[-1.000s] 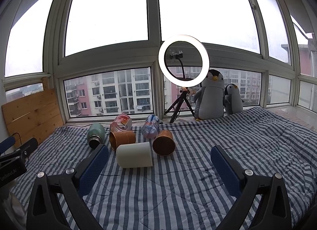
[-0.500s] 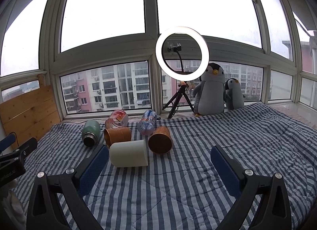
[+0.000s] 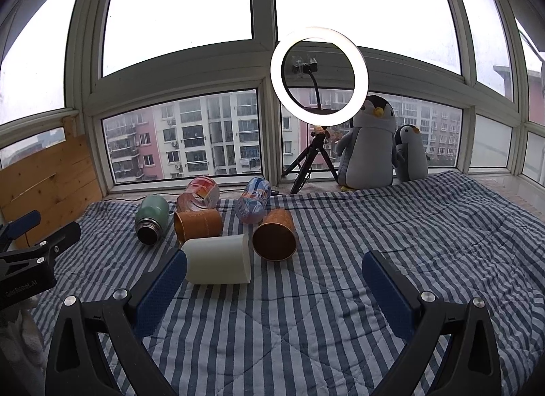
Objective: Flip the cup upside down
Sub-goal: 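Move the left gripper to the white cup lying on its side and close on it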
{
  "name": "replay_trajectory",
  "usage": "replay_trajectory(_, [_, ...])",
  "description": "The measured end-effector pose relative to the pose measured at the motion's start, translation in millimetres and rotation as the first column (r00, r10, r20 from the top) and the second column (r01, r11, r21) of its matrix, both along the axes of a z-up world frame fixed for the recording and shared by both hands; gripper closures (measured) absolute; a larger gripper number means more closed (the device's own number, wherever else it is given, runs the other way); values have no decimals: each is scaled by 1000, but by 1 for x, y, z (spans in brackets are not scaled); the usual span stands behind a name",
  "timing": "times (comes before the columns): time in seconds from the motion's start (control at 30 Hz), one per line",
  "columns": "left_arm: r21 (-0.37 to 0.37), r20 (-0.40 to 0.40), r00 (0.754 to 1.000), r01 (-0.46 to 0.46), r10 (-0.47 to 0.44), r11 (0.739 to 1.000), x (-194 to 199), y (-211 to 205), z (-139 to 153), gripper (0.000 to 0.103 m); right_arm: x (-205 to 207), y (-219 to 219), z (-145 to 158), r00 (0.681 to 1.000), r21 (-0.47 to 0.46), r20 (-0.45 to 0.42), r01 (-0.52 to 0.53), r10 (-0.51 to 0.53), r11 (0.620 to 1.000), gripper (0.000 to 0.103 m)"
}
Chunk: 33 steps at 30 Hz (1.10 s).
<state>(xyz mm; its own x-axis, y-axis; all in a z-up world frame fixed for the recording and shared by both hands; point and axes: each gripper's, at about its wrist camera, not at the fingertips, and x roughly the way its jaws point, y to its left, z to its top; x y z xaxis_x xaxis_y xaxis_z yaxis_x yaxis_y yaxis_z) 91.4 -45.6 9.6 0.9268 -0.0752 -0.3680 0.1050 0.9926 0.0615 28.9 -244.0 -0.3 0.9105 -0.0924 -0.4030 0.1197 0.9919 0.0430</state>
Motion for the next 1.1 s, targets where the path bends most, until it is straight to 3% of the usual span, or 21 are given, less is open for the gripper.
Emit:
replay_trajectory(0.43, [73, -78, 992, 104, -99, 992, 68, -37, 0, 0, 20, -13, -5, 997, 4, -62, -37, 37, 999, 2])
replay_trajectory(0.57, [100, -137, 982, 146, -132, 984, 96, -52, -8, 0, 31, -14, -6, 994, -13, -88, -59, 57, 998, 8])
replay_trajectory(0.83, [61, -250, 945, 234, -212, 970, 147, -78, -18, 1, 35, -25, -10, 991, 8, -117, -70, 70, 998, 19])
replay_trajectory(0.97, [47, -326, 917, 259, -231, 965, 168, -94, -27, 13, 38, -32, -14, 986, 41, -143, -75, 80, 996, 28])
replay_trajectory(1.1, [44, -396, 885, 283, -244, 958, 187, -110, -36, 26, 40, -37, -18, 983, 64, -161, -76, 86, 995, 28])
